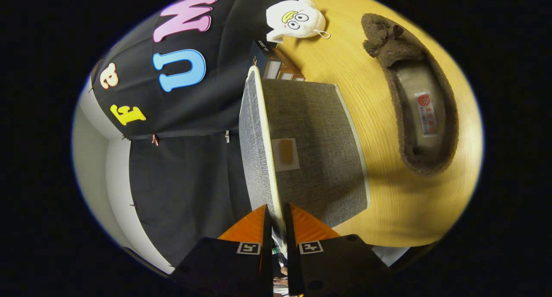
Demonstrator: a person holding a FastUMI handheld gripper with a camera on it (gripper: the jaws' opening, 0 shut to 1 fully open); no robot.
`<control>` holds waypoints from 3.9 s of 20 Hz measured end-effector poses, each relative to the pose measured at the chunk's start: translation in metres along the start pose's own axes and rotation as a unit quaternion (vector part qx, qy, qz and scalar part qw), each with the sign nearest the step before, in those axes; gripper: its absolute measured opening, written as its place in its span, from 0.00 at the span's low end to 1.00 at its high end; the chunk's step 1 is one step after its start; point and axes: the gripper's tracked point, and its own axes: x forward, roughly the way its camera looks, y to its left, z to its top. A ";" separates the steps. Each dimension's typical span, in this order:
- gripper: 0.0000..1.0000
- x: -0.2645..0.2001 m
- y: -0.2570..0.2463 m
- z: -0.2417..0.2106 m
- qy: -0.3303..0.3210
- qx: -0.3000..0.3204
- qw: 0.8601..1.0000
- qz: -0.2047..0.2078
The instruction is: Open the storage box then place both shoes into the box .Put the left shoe in first, then the right shoe, with the right side of both shoes facing outward in a uniform manner.
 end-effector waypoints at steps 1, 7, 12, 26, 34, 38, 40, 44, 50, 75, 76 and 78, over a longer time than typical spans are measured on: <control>0.11 0.000 0.001 0.002 -0.004 -0.003 1.000 0.002; 0.05 0.001 0.005 0.002 -0.007 -0.032 0.999 -0.008; 0.05 -0.002 0.044 -0.006 -0.008 -0.057 0.998 0.015; 0.05 0.074 0.193 -0.071 0.026 -0.266 0.962 0.053; 0.05 0.167 0.216 -0.112 0.028 -0.292 0.955 0.041; 0.05 0.198 0.213 -0.119 0.026 -0.286 0.957 0.028; 0.05 0.208 0.214 -0.120 0.021 -0.285 0.958 0.023; 0.08 0.216 0.211 -0.120 0.021 -0.305 0.952 0.012; 0.97 0.178 0.206 -0.079 -0.058 -0.379 0.923 -0.030; 0.98 -0.130 -0.074 0.129 -0.175 -0.410 0.797 -0.408; 0.98 -0.131 -0.085 0.134 -0.167 -0.409 0.796 -0.414; 0.98 -0.131 -0.106 0.144 -0.149 -0.413 0.789 -0.429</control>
